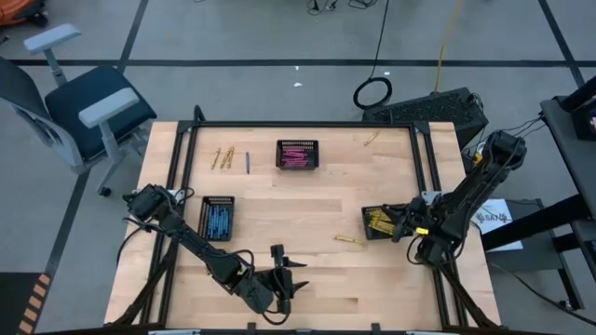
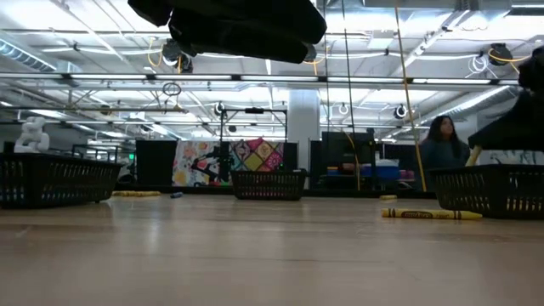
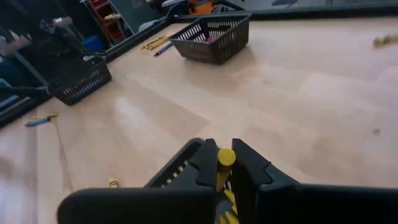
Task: Sort crayons
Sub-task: Put the yellow crayon into the bottom right black bin, then put the bottom blue crayon into the bottom left black bin
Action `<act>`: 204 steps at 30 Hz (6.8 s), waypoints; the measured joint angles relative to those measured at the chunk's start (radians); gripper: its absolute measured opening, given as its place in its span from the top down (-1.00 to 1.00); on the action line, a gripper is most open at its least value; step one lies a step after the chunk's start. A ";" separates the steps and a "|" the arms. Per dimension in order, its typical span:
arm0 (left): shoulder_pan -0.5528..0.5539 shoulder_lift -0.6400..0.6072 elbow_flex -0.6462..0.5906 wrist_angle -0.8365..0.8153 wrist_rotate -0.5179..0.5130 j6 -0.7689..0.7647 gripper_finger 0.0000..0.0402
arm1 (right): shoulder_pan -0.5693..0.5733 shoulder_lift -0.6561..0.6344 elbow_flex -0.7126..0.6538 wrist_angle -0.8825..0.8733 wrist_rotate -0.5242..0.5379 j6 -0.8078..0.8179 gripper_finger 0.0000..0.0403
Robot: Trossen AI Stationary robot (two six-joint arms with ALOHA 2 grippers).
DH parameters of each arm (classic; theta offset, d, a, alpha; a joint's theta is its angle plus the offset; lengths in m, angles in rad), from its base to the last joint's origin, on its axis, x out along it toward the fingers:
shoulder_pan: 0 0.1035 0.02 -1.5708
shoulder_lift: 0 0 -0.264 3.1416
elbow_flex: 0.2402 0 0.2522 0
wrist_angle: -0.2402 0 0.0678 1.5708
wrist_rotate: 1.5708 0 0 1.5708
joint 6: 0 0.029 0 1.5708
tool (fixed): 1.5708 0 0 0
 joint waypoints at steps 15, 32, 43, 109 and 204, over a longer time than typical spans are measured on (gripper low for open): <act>0.000 0.000 0.000 0.001 0.000 0.000 -0.07 | 0.000 -0.028 -0.012 -0.009 -0.321 -0.149 0.55; 0.009 -0.006 0.008 -0.064 0.060 -0.057 -0.07 | 0.000 -0.131 0.336 -0.086 -0.247 -0.611 0.43; -0.095 -0.145 0.098 -1.086 0.425 -0.910 -0.07 | -0.031 0.112 0.311 0.666 -0.073 -1.211 0.43; -0.542 -0.153 -0.202 -1.072 0.212 -1.586 0.16 | -0.081 0.267 0.310 0.701 -0.077 -1.142 0.43; -0.435 -0.196 -0.265 -0.867 0.278 -1.454 0.16 | -0.092 0.267 0.310 0.701 -0.077 -1.157 0.43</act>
